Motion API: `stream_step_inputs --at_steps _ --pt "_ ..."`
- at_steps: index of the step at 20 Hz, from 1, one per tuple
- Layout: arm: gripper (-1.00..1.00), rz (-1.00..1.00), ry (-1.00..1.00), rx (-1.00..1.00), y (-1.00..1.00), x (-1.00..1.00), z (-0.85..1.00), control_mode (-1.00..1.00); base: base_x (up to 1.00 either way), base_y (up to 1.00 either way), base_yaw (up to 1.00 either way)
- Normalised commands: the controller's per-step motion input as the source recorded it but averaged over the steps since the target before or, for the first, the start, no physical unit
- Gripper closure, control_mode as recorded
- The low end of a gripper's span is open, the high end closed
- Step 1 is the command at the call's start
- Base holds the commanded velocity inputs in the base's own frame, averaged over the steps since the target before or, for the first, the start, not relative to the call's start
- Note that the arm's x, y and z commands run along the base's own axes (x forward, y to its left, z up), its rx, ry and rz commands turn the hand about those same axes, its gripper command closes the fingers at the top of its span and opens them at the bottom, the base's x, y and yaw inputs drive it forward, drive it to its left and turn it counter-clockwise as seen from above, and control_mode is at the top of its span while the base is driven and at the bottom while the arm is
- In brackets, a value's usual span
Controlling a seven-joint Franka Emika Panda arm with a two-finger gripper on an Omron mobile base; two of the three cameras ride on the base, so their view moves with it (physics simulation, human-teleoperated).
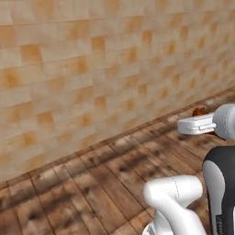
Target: Gather the potato and garlic from the fridge and place them on a tray on the dining counter. Then gather the steak and chicken drumstick from the fridge and place them on the other tray.
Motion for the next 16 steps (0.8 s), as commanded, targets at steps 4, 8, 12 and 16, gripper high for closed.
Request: stream_step_inputs --at_steps 4,8,12,16 --pt "1.00 0.00 0.00 0.00 0.00 0.00 0.00 1.00 0.55 0.36 -0.70" --pt "1.00 0.00 0.00 0.00 0.00 0.00 0.00 1.00 0.51 0.42 -0.70" --pt "1.00 0.00 0.00 0.00 0.00 0.00 0.00 1.00 0.69 0.50 -0.67" --pt "1.00 0.00 0.00 0.00 0.00 0.00 0.00 1.00 0.94 0.67 -0.59"
